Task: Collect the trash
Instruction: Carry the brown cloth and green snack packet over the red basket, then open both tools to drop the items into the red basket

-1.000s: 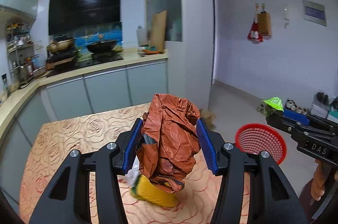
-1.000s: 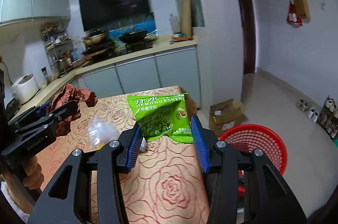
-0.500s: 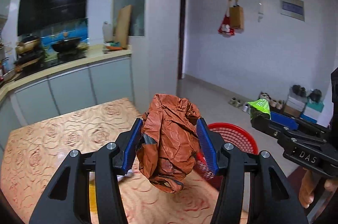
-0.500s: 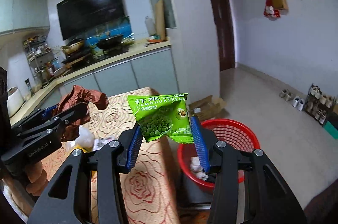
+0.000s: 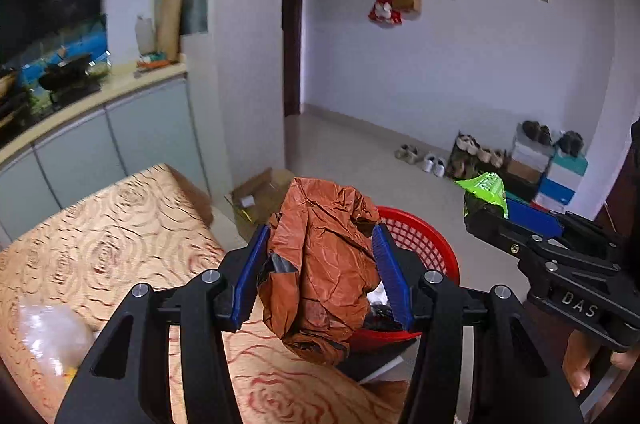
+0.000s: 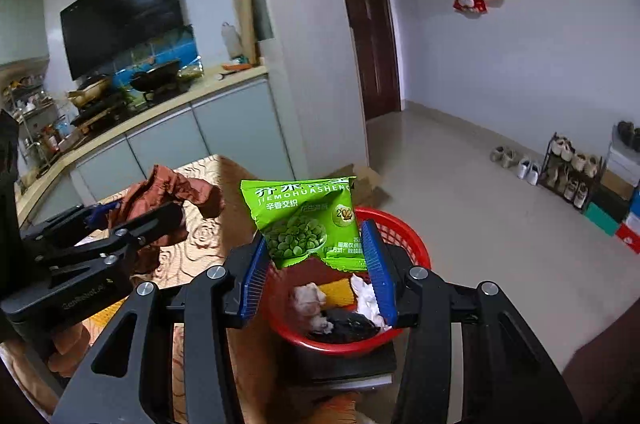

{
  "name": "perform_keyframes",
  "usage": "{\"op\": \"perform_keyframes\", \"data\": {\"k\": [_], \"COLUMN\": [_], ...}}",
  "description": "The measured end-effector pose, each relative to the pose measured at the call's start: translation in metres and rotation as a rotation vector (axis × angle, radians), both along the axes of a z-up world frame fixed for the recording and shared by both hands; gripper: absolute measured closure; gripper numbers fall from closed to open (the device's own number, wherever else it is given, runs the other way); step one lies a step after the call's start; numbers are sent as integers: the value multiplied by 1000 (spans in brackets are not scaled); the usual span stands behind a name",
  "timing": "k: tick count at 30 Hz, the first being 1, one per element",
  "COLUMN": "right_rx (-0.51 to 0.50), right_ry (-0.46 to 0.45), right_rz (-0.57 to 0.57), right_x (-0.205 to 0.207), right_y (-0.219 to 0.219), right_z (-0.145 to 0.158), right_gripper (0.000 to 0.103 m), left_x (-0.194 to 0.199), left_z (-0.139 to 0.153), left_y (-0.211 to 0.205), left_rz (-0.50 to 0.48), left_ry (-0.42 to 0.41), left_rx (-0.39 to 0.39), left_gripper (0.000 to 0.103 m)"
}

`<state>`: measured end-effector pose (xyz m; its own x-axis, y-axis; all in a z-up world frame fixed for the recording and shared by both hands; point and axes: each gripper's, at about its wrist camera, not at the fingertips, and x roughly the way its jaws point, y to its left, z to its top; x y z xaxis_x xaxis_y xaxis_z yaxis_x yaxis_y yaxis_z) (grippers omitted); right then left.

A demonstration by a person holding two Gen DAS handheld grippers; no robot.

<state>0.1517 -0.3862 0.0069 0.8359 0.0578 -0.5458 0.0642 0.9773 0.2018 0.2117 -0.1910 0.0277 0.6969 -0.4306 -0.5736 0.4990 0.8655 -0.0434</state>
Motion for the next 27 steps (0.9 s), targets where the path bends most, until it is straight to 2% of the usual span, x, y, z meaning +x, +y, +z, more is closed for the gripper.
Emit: {"op": "perform_keyframes", "data": {"k": [8, 15, 25, 27], "right_rx": [17, 45, 74, 74], "right_ry": [86, 162, 227, 237], "right_rz": [-23, -49, -47, -40], "right_x": [23, 45, 63, 64], "right_y": [-13, -24, -24, -23], "right_z": [-32, -59, -87, -91], "right_gripper": [59, 59, 57, 53], "left_x": [29, 50, 67, 67], "left_z": [-33, -56, -70, -70], "left_y": [-33, -49, -55, -55], "left_rz": [-40, -61, -74, -80], "left_ry": [74, 151, 191, 190], "left_rx": [68, 81, 107, 108], "left_gripper": [52, 51, 48, 47]}}
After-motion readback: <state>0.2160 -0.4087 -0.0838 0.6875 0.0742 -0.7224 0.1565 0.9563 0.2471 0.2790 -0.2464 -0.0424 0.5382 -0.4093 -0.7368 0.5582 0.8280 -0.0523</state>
